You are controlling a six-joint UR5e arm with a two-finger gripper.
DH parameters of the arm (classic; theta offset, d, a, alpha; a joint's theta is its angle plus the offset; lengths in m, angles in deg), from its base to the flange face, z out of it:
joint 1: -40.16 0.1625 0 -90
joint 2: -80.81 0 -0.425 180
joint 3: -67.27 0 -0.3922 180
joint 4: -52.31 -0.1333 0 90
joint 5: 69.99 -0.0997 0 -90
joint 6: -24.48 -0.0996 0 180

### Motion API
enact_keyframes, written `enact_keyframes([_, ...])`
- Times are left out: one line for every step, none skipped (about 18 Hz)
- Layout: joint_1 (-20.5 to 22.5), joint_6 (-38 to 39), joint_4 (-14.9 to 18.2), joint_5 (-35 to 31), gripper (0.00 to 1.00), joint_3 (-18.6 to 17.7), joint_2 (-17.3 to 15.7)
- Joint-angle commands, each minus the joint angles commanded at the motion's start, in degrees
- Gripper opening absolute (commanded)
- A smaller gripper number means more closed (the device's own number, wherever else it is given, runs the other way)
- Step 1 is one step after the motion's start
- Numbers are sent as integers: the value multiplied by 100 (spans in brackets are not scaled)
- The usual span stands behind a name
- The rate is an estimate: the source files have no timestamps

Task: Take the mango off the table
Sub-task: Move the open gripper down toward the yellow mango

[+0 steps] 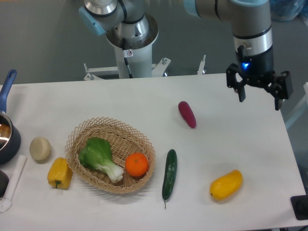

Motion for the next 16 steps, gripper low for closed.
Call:
enact_keyframes([-9,-9,0,0,100,9,0])
enact_keyframes([-9,-17,0,-9,100,9,0])
enact_keyframes([0,-18,0,9,100,17,0])
enact_keyframes([0,-9,9,9,100,9,0])
enact_keyframes([-9,0,9,9,100,0,0])
enact_keyframes([-9,44,0,17,100,-44,-9])
enact_keyframes([-9,61,-26,61,100,-53,0])
enact_keyframes([-26,62,-26,175,100,-61,0])
enact_keyframes([-26,62,-26,332,100,-79,0])
enact_keyframes([-9,62,-26,456,100,-88,0])
enact_keyframes([9,70,-35,501,100,-105,0])
enact_keyframes([17,70,-53,510,100,-114,0])
enact_keyframes([26,79,-88,510,100,-114,0])
enact_keyframes([26,88,-114,518,100,-114,0])
enact_keyframes([18,201,-114,510,100,-114,0])
enact_keyframes([0,394,-114,492,100,-158,0])
